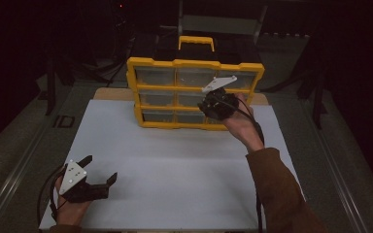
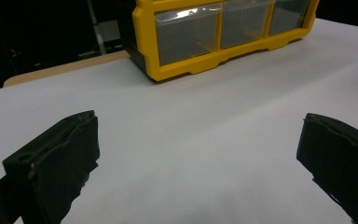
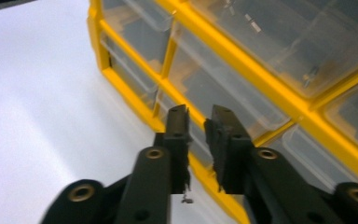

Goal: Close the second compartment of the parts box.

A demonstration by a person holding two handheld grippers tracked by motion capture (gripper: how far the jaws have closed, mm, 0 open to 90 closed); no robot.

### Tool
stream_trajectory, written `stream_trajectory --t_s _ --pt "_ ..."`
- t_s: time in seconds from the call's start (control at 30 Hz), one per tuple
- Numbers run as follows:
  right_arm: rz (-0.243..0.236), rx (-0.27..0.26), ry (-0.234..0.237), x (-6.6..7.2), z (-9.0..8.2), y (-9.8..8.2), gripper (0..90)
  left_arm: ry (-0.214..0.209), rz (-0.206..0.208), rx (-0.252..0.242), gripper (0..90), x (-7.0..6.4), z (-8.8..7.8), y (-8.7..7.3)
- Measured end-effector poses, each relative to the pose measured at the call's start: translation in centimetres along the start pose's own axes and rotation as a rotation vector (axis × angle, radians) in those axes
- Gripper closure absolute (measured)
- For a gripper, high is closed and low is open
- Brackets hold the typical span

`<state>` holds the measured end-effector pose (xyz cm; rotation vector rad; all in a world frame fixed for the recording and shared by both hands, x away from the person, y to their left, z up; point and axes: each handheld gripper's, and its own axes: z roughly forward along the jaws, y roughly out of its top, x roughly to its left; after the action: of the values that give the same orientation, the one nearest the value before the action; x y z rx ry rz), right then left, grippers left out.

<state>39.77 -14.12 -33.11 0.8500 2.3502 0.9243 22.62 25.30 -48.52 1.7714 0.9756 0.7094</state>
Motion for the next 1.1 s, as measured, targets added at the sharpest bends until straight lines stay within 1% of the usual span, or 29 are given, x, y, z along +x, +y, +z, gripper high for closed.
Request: stream_trajectory --t_s 0.07,0.17,0.37,0.5,0.53,0.57,0.67,0.77,0.87,0.93,1.03,1.1 --pt "-0.006 -0.007 0.008 0.4 -0.3 -0.4 67.7 0.000 0.000 0.000 0.0 0.0 0.0 0.0" --pt "-0.008 -0.015 0.024 0.9 -0.5 -1.0 57.5 0.000 -0.001 0.001 0.0 0.0 0.0 0.0" --pt "-0.014 -0.032 0.053 1.8 -0.9 -2.2 41.5 -0.001 -0.001 0.001 0.0 0.0 0.0 0.0" --pt "-0.006 -0.046 0.065 2.2 -0.9 -3.1 32.0 -0.001 -0.002 0.000 0.0 0.0 0.0 0.0" --pt "-0.006 -0.046 0.065 2.2 -0.9 -3.1 32.0 -0.001 -0.002 0.000 0.0 0.0 0.0 0.0" --pt "-0.010 -0.043 0.070 2.3 -0.9 -3.6 28.2 -0.001 -0.002 0.000 0.0 0.0 0.0 0.0" --pt "0.000 -0.052 0.076 2.6 -1.0 -4.3 23.6 -0.001 -0.002 0.000 0.0 0.0 0.0 0.0" --pt "0.009 -0.069 0.069 2.9 -1.1 -5.2 20.2 -0.002 0.001 0.000 0.0 0.0 0.0 0.0" --pt "0.013 -0.073 0.061 3.2 -1.1 -6.3 18.1 -0.002 0.001 0.000 0.0 0.0 0.1 0.0" --pt "0.024 -0.071 0.060 3.3 -1.0 -7.1 17.1 -0.003 0.000 -0.001 0.0 0.0 0.0 0.0" --pt "0.045 -0.055 0.045 3.5 -0.8 -8.5 16.2 -0.004 0.000 0.000 0.0 0.0 0.1 0.0" --pt "0.049 -0.048 0.030 3.6 -0.9 -9.4 15.5 -0.004 0.000 0.000 0.0 0.0 0.1 0.0"
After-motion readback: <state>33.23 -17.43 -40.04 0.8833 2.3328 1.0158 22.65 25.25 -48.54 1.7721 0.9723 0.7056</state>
